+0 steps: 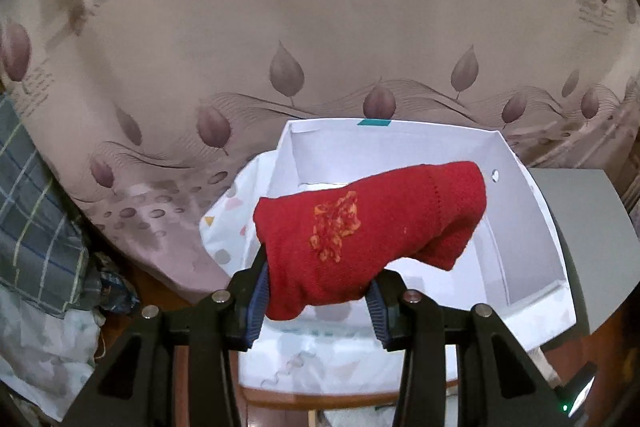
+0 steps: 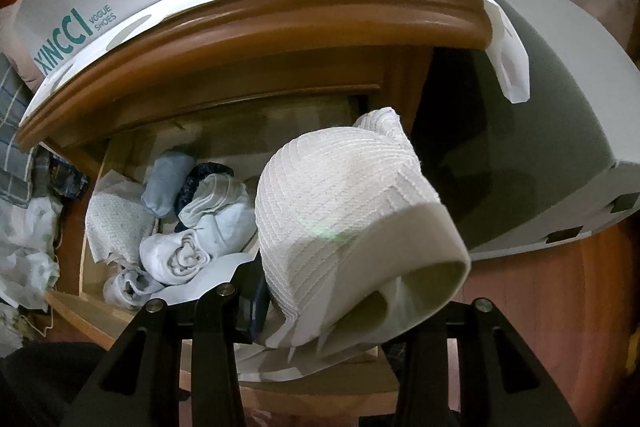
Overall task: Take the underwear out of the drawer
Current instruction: 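Lift the red sock with the left gripper and drop it into the white shoebox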
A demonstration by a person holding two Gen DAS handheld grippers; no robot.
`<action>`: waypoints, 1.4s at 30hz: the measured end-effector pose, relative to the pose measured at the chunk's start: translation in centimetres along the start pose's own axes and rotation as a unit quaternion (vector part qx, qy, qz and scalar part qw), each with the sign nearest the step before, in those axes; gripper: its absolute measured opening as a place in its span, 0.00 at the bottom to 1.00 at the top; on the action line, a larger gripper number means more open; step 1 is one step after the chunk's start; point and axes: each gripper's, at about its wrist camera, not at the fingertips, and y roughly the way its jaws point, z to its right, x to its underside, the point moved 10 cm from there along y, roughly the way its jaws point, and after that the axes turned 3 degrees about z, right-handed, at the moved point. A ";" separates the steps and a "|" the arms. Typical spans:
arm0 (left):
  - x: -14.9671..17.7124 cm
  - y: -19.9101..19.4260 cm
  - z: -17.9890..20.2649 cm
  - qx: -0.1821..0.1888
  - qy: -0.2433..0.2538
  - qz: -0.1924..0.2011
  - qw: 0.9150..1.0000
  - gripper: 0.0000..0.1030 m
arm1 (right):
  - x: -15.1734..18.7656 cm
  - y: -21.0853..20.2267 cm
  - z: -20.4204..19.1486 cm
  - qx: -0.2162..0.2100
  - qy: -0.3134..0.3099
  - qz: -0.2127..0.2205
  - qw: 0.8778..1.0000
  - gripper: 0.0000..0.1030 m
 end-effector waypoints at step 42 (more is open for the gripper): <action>2.7 3.2 0.8 -0.043 -0.094 -0.029 0.994 0.61 | 0.1 -0.2 -0.1 -0.016 0.007 -0.009 1.000 0.38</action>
